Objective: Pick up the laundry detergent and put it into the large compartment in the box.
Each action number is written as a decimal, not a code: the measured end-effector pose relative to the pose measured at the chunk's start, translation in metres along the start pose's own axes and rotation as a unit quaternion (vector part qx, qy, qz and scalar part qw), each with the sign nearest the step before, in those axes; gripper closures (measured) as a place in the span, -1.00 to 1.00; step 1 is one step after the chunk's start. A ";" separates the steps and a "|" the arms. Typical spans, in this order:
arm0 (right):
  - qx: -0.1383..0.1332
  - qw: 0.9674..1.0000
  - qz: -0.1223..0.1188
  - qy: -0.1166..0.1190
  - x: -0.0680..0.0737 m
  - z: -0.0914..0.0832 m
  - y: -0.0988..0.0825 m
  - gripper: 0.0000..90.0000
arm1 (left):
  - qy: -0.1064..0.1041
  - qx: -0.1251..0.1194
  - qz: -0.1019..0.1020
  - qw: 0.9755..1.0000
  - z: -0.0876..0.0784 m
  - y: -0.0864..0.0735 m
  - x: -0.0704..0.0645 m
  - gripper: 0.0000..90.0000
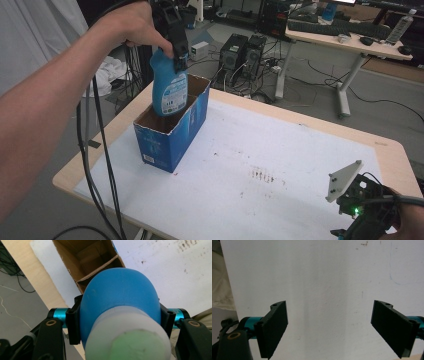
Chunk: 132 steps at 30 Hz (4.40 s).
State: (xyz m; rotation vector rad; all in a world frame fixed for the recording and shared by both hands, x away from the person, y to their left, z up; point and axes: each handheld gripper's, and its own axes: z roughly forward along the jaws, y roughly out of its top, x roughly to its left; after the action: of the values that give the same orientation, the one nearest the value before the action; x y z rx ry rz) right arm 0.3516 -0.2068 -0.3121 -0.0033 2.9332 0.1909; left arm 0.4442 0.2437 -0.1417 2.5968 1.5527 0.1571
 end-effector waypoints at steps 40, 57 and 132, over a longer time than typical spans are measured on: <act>0.018 1.000 0.007 0.012 0.002 0.015 0.000 -0.71 | -0.026 0.030 0.198 0.979 0.106 -0.018 0.003 -0.15; 0.021 1.000 0.003 0.013 0.002 0.019 0.001 -0.71 | -0.019 0.040 0.286 0.957 0.128 -0.022 -0.003 -0.15; 0.023 1.000 0.008 0.015 0.002 0.021 0.001 -0.71 | -0.020 0.026 0.302 0.953 0.139 -0.022 -0.002 -0.29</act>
State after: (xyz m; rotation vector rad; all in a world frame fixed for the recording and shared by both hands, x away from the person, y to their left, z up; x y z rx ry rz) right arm 0.3534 -0.2031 -0.3326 0.0231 2.9672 0.1278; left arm 0.4443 0.2469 -0.2824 3.0054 0.7088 0.1120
